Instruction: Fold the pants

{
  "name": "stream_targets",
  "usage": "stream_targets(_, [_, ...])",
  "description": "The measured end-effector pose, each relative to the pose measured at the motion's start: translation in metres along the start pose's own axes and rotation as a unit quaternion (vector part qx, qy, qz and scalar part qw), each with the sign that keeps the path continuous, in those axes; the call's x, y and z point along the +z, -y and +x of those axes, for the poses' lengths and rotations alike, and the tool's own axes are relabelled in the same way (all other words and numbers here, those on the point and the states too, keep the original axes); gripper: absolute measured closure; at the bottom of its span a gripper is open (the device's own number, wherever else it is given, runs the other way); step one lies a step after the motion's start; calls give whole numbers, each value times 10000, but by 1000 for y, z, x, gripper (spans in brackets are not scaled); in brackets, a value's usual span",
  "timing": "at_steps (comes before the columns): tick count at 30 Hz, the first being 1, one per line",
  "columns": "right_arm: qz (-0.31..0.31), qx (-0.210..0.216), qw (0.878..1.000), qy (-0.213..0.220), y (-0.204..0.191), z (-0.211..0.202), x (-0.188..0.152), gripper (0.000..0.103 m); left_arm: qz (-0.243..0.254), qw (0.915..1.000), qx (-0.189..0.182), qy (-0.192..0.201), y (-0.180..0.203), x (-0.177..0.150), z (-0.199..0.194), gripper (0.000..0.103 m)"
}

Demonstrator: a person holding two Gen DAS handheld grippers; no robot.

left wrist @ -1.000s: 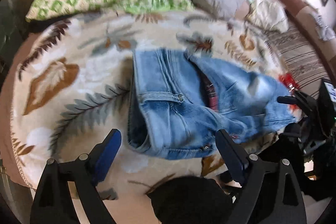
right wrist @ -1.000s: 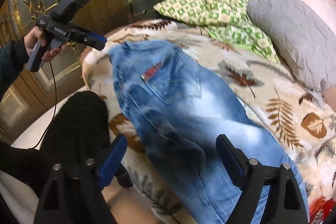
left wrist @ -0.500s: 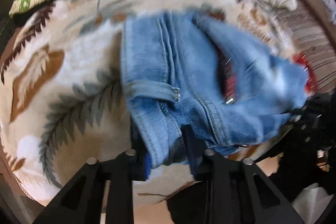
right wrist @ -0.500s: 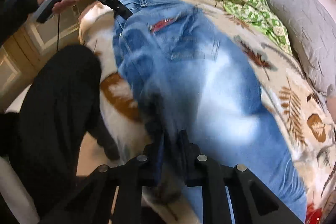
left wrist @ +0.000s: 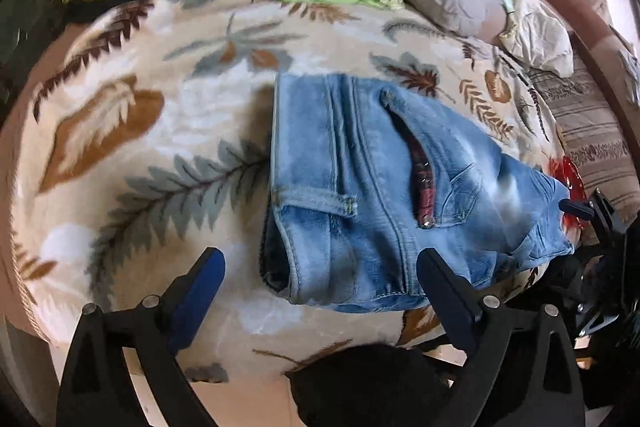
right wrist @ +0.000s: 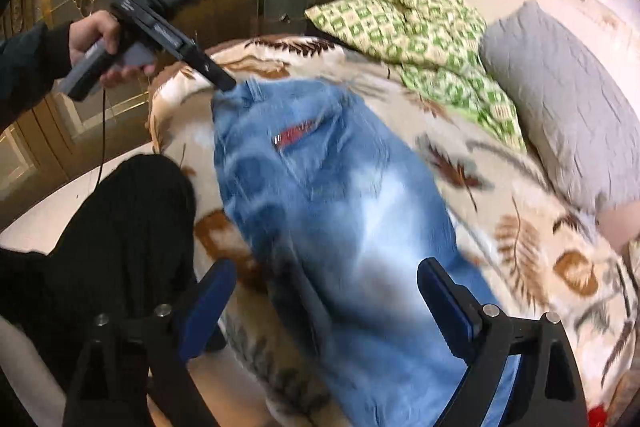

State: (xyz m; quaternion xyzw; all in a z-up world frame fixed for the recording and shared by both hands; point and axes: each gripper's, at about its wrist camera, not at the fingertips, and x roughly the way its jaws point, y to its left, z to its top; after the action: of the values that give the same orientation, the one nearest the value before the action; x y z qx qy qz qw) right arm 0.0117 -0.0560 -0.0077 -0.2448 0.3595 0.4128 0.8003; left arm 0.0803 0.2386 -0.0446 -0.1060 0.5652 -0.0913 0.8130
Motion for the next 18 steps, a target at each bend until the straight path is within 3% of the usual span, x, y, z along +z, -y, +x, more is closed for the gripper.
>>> stream_targets(3, [-215,92,9997,-93,-10,19,9,10,-245,9988,-263,-344,-6,-7,25,6])
stream_targets(6, [-547,307,9976,-295,-27,44,12,10,-548,9952,-241,-775,-12,-12,57,6])
stream_targets(9, [-899,169,9949,-434,-42,72,10,10,-714,9946,-299,-685,-13,-12,63,3])
stream_targets(11, [-953,3,9933,-649,-44,94,7,10,-602,9955,-366,-637,-8,-11,58,19])
stream_targets(13, [-932,-201,9913,-908,-41,115,2,18,-458,9967,-171,-652,-5,-9,55,51])
stream_targets(14, [-822,-171,9921,-929,-38,121,0,21,-402,9968,-214,-652,-7,-8,53,54])
stream_targets(15, [-536,29,9949,-858,-32,121,0,30,-381,9969,-260,-640,-7,-8,50,61])
stream_targets(18, [-296,159,9968,-719,-29,114,6,63,-340,9976,-439,-407,-7,0,33,68])
